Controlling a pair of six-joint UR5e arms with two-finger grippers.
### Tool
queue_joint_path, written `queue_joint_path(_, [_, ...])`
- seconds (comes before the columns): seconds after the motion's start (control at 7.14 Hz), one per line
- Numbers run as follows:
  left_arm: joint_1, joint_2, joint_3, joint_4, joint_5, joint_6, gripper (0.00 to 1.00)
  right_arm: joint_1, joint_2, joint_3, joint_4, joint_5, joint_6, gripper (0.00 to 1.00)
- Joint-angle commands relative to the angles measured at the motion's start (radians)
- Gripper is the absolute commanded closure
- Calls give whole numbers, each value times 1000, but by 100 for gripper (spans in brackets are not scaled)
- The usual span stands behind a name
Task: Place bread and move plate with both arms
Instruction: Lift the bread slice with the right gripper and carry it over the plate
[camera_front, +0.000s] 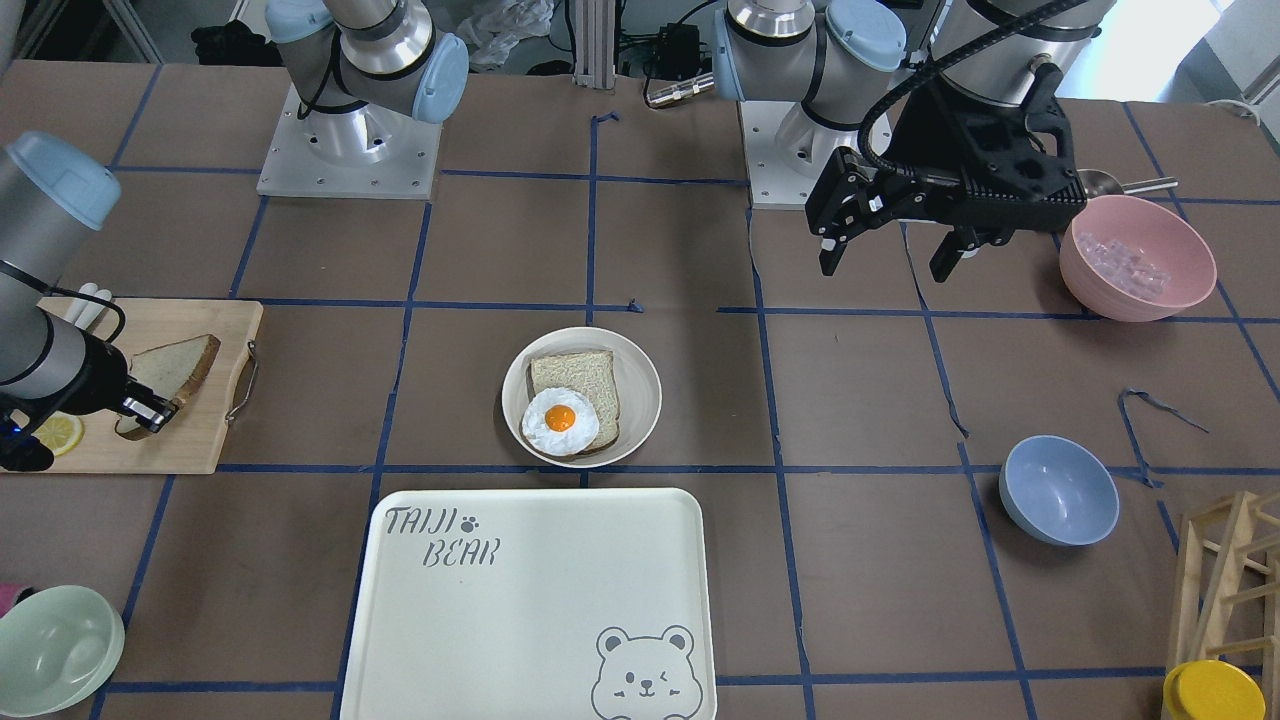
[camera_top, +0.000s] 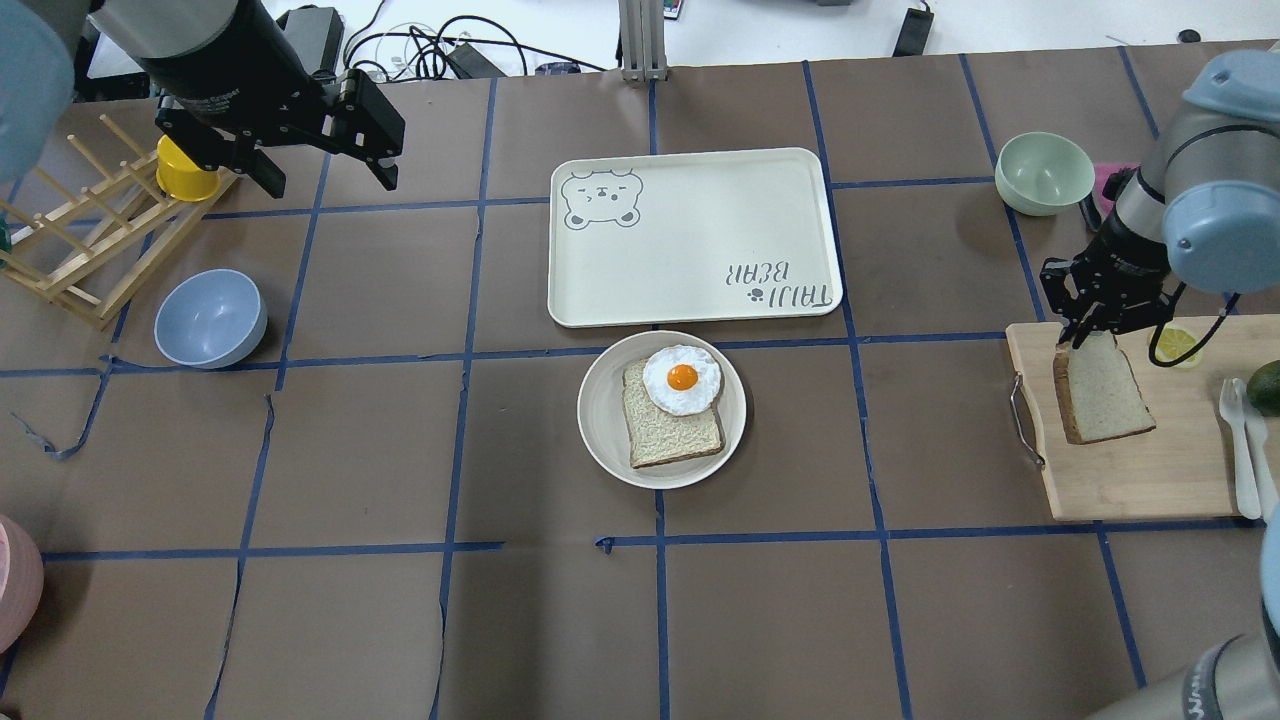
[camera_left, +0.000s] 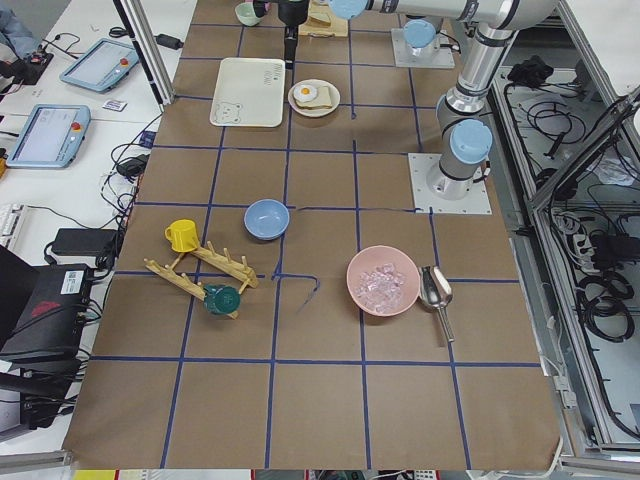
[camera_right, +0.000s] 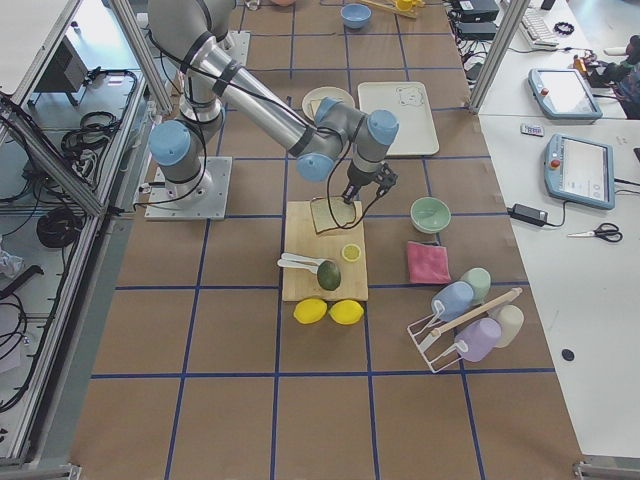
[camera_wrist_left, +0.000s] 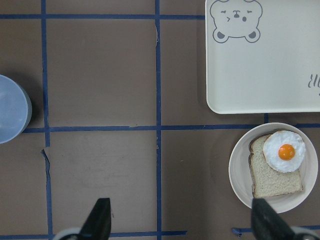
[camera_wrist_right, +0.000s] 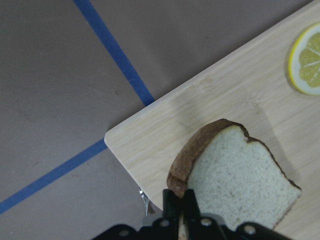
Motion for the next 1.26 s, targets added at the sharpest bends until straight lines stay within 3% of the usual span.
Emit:
queue_joint_path(0.0, [1, 0, 0, 0, 0, 0, 0, 11, -30, -108, 172, 1, 38, 100])
queue_joint_path(0.28, [1, 0, 0, 0, 1, 0, 0, 127, -37, -232, 323, 14, 195, 100])
queue_joint_path(0.42, [1, -1, 0, 0, 2, 0, 0, 190, -37, -286, 381, 68, 336, 100])
queue_joint_path(0.7, [1, 0, 0, 0, 2, 0, 0, 328, -20, -331, 388, 110, 546, 100])
queue_joint_path(0.98, [1, -1, 0, 0, 2, 0, 0, 463, -11, -331, 353, 228, 758, 100])
queue_joint_path(1.12, [1, 0, 0, 0, 2, 0, 0, 545, 12, -332, 324, 228, 831, 100])
